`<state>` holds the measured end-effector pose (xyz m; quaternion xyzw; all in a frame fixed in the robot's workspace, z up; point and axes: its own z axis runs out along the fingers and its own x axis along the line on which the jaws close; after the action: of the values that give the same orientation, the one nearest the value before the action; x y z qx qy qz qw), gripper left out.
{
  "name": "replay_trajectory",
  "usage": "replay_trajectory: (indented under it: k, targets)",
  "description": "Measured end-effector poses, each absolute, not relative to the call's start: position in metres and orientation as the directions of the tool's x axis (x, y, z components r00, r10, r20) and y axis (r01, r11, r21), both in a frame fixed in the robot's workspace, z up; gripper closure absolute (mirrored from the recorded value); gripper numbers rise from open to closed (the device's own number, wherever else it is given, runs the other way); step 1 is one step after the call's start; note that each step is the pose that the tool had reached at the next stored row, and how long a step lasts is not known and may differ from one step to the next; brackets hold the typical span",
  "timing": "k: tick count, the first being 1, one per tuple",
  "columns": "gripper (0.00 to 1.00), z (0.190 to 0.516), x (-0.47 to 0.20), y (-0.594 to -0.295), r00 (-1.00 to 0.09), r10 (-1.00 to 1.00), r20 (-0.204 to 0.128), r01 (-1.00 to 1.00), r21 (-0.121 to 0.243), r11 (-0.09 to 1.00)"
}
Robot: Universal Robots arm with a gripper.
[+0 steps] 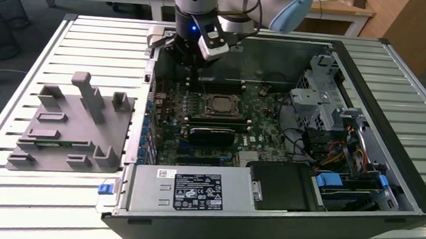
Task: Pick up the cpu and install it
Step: 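Install the first cpu locking lever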
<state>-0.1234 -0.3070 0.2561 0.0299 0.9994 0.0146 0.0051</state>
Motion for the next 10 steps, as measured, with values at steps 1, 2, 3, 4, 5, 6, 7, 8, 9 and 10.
replay_trajectory:
  k: [1, 2, 3, 4, 5, 6, 7, 8, 9, 10]
  targets:
    - [0.89, 0.256, -0.122, -0.307, -0.998, 0.059, -0.009, 0.059, 0.03, 0.998]
    - [0.89, 0.256, -0.12, -0.307, -0.998, 0.059, -0.009, 0.059, 0.03, 0.998]
    - [0.89, 0.256, -0.117, -0.307, -0.998, 0.059, -0.009, 0.058, 0.03, 0.998]
    - [0.89, 0.256, -0.114, -0.307, -0.998, 0.059, -0.009, 0.058, 0.03, 0.998]
    - [0.89, 0.256, -0.112, -0.307, -0.998, 0.058, -0.009, 0.058, 0.03, 0.998]
    - [0.89, 0.256, -0.109, -0.307, -0.998, 0.058, -0.009, 0.058, 0.03, 0.998]
    - [0.89, 0.256, -0.105, -0.307, -0.998, 0.058, -0.009, 0.058, 0.03, 0.998]
    - [0.89, 0.256, -0.103, -0.307, -0.998, 0.059, -0.009, 0.058, 0.03, 0.998]
    - [0.89, 0.256, -0.1, -0.307, -0.998, 0.058, -0.009, 0.058, 0.03, 0.998]
    - [0.89, 0.256, -0.097, -0.307, -0.998, 0.058, -0.009, 0.058, 0.03, 0.998]
